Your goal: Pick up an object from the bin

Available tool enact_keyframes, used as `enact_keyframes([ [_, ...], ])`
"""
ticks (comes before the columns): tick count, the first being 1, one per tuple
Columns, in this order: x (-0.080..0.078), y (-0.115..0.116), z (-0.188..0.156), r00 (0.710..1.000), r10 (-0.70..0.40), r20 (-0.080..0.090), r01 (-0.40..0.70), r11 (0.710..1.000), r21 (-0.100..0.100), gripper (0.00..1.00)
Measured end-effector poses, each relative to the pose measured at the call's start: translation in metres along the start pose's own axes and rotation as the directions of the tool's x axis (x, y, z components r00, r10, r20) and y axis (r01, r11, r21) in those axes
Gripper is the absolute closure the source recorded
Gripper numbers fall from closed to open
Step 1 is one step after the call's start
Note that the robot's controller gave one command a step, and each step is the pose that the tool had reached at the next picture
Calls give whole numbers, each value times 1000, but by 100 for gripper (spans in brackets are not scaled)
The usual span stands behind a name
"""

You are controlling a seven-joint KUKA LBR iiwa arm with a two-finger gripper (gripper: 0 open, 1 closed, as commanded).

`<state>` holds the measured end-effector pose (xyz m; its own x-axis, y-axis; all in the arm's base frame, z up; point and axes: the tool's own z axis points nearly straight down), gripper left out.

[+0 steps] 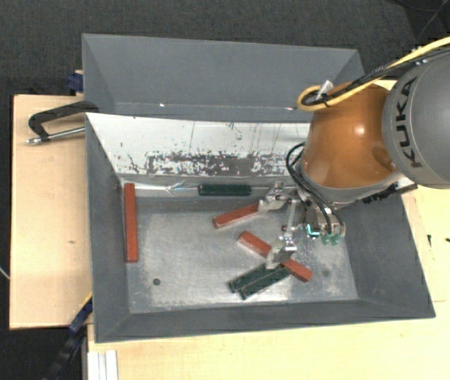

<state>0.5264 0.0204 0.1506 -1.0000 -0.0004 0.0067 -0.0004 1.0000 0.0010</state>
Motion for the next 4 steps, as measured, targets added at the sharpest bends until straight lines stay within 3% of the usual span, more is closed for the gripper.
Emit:
enact_keyframes([
  [1,-2,0,-4,1000,1,8,-1,1000,0,0],
  [2,13,2,64,996,-82,30,82,997,1,100],
  [4,14,3,59,996,-83,23,83,997,-1,100],
])
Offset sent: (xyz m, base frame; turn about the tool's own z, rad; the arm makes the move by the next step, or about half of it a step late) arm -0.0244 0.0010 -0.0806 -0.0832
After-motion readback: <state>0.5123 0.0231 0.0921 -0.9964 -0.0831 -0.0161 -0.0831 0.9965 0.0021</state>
